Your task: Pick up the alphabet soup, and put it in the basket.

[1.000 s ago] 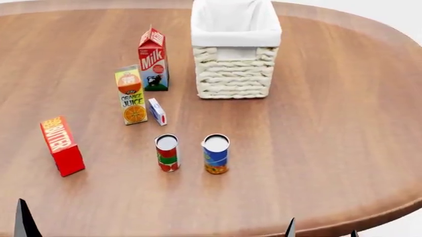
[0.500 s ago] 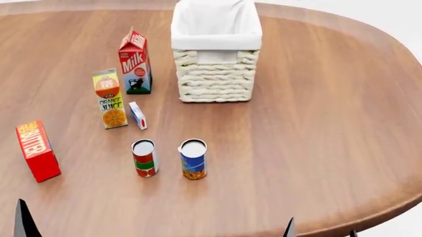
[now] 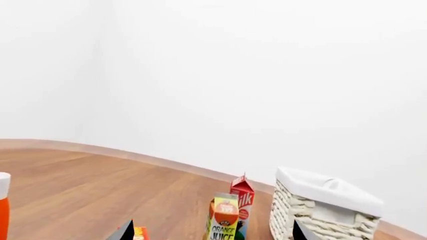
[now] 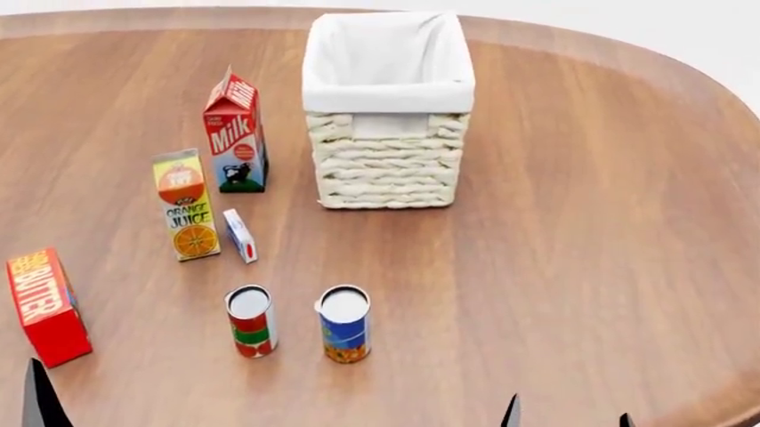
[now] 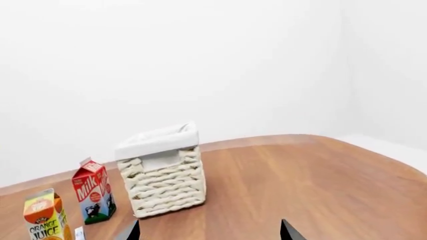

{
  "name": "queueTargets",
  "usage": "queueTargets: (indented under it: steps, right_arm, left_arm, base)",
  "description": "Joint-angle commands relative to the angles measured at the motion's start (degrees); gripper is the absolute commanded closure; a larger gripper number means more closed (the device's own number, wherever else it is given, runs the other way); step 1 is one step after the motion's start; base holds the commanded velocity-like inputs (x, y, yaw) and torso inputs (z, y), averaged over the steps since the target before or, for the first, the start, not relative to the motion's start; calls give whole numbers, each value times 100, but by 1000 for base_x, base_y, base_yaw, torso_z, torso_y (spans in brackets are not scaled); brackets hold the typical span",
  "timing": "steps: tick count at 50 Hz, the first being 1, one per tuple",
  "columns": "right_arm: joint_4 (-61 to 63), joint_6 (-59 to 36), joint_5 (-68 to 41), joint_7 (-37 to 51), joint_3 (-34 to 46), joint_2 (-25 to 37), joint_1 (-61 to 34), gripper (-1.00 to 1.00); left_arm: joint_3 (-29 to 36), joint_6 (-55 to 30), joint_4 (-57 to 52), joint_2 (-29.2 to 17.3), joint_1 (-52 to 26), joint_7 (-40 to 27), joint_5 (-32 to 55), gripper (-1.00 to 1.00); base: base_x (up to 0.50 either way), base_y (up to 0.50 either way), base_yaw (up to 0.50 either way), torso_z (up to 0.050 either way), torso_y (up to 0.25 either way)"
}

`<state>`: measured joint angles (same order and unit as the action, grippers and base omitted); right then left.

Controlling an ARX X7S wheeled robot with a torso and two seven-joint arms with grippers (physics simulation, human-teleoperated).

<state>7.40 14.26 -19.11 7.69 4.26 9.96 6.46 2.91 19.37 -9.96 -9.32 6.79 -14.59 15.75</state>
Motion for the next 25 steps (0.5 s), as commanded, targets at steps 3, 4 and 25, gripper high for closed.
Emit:
queueTargets:
  steps: [3,4,25]
  right_arm:
    - [3,44,-87,-13,51,54,15,-100]
    - [2,31,-92,-18,63,62,13,-100]
    - [3,-14,-273,29,99,121,-31,-100]
  left_arm:
    - [43,25,-28,-45,22,-65,18,-100]
    - [42,31,-17,-47,17,-69,21,-100]
    - [102,87,53,-111,-28,-126,56,-100]
  base:
    - [99,0,0,0,0]
    - [102,0,0,0,0]
    - [166,0,0,0,0]
